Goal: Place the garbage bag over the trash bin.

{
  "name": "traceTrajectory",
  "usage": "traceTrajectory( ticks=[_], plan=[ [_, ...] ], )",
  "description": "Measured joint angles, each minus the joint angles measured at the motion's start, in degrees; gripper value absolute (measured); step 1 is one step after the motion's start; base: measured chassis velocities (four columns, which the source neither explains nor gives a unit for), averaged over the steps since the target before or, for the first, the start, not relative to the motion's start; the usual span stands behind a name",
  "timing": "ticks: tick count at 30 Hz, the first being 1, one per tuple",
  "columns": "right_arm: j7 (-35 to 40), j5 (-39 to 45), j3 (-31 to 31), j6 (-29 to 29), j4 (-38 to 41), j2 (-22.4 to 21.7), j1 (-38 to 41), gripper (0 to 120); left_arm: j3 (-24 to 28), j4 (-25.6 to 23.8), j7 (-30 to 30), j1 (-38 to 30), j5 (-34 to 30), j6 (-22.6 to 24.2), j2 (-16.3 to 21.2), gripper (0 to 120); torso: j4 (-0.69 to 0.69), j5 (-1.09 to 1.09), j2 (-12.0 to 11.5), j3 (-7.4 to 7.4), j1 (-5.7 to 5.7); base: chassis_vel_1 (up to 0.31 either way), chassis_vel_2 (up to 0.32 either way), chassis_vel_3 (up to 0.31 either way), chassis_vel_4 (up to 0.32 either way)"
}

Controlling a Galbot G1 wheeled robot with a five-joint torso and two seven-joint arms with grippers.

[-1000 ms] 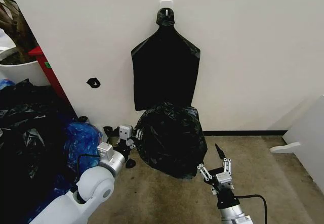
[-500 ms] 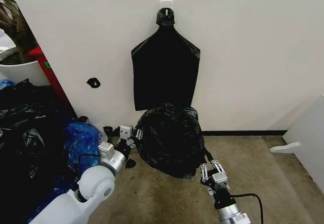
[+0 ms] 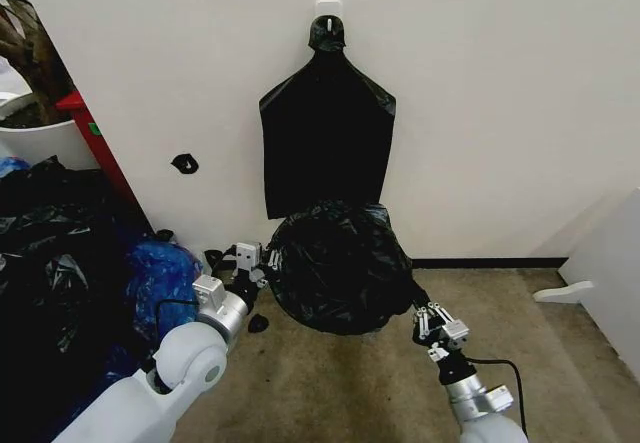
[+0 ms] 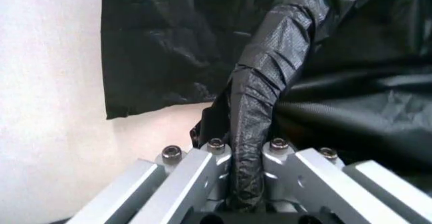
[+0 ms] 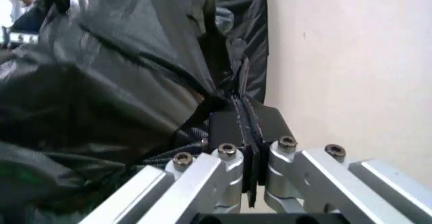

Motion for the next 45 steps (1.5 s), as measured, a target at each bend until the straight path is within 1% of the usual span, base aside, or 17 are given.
traceTrajectory(
  ticks=[6, 9, 11, 13, 15, 17, 20, 23, 26, 28, 29, 30, 32, 33, 35, 38, 45],
  plan=[
    [-5.0, 0.4, 0.4, 3.4, -4.3, 0.7, 2.2, 0, 0.0, -0.7, 0.0, 0.0, -0.8, 0.7, 0.0, 1, 0.0, 0.0, 0.0, 0.0, 0.0, 0.0, 0.0, 0.0, 0.0],
    [-6.2, -2.6, 1.6, 5.2, -7.3, 1.1, 3.9, 0, -0.3, -1.4, -0.5, 0.1, -2.1, 1.5, -0.1, 1, 0.0, 0.0, 0.0, 0.0, 0.0, 0.0, 0.0, 0.0, 0.0],
    [-7.0, -7.2, 4.0, 5.5, -10.4, 1.5, 5.4, 5, -0.5, -1.7, -0.8, 0.0, -2.8, 1.9, -0.2, 1, 0.02, 0.02, 0.0, 0.0, 0.0, 0.0, 0.0, 0.0, 0.0],
    [-6.8, -11.7, 6.5, 5.7, -12.6, 1.6, 6.5, 14, -0.8, -1.9, -1.0, -0.2, -3.5, 2.1, -0.2, 1, 0.0, -0.02, 0.0, 0.0, 0.0, 0.0, 0.0, 0.0, 0.0],
    [-6.4, -12.2, 6.8, 5.7, -12.8, 1.6, 6.7, 15, -0.9, -2.0, -1.0, -0.2, -3.5, 2.1, -0.2, 1, -0.01, -0.02, 0.0, 0.0, 0.0, 0.0, 0.0, 0.0, 0.0],
    [-3.2, -13.8, 7.5, 5.7, -12.4, 1.4, 6.8, 26, -1.2, -2.2, -1.1, 0.0, -3.9, 2.1, -0.3, 1, -0.01, 0.02, 0.0, 0.0, 0.0, 0.0, 0.0, 0.0, 0.0],
    [-0.7, -12.8, 8.3, 5.5, -10.2, 1.0, 6.3, 39, -1.4, -2.4, -1.7, 0.1, -5.6, 2.6, -0.8, 1, 0.02, -0.02, 0.0, 0.0, 0.0, 0.0, 0.0, 0.0, 0.0],
    [-0.7, -7.5, 7.5, 3.9, -7.5, 0.5, 4.7, 45, -1.8, -2.5, -2.4, 0.1, -7.9, 3.4, -1.4, 1, 0.01, 0.0, 0.0, 0.0, 0.0, 0.0, 0.0, 0.0, 0.0],
    [-1.0, 9.2, 4.3, -2.0, 2.4, -0.4, 0.3, 59, -4.1, -2.3, -5.5, -0.7, -16.9, 7.6, -3.5, 1, -0.01, -0.01, 0.0, 0.0, 0.0, 0.0, 0.0, 0.0, 0.0],
    [-0.7, 16.6, 3.0, -4.1, 7.8, -0.5, -1.9, 67, -6.0, -1.7, -7.5, -1.3, -22.8, 10.6, -4.8, 1, 0.01, -0.01, 0.0, -0.01, 0.0, 0.0, 0.0, 0.0, 0.0],
    [-0.7, 16.6, 3.0, -4.1, 7.8, -0.5, -1.9, 67, -6.0, -1.7, -7.5, -1.3, -22.8, 10.6, -4.8, 1, 0.01, -0.01, 0.0, -0.01, 0.0, 0.0, 0.0, 0.0, 0.0],
    [0.3, 21.3, 1.9, -5.5, 12.7, -0.4, -3.6, 72, -8.1, -1.0, -9.8, -2.0, -28.9, 14.7, -6.1, 1, 0.01, -0.02, 0.0, -0.01, 0.0, 0.0, 0.0, 0.0, 0.0],
    [1.6, 24.7, 0.4, -6.3, 18.6, -0.3, -5.8, 82, -11.3, 0.3, -12.8, -3.0, -36.4, 21.0, -8.2, 1, -0.01, -0.03, 0.0, -0.01, 0.0, 0.0, 0.0, 0.0, 0.0],
    [1.6, 25.1, 0.2, -6.4, 19.5, -0.3, -6.1, 82, -11.7, 0.6, -13.3, -3.2, -37.4, 22.0, -8.5, 1, -0.01, -0.03, 0.0, -0.01, 0.0, 0.0, 0.0, 0.0, 0.0],
    [1.4, 25.6, -1.2, -6.4, 22.5, -0.3, -7.5, 91, -13.2, 1.5, -14.6, -3.4, -40.5, 25.2, -9.5, 1, -0.01, -0.02, 0.0, -0.01, 0.0, 0.0, 0.0, 0.0, 0.0],
    [0.5, 24.8, -2.7, -6.4, 24.2, -0.4, -8.6, 98, -13.6, 1.8, -15.1, -3.2, -41.6, 27.0, -10.0, 1, 0.0, -0.03, 0.0, -0.01, 0.0, 0.0, 0.0, 0.0, 0.0],
    [1.5, 19.4, -5.7, -6.7, 22.5, 0.1, -7.9, 100, -13.6, 1.2, -15.2, -2.3, -41.3, 27.6, -10.7, 1, 0.0, -0.01, 0.0, -0.01, 0.0, 0.0, 0.0, 0.0, 0.0]
  ],
)
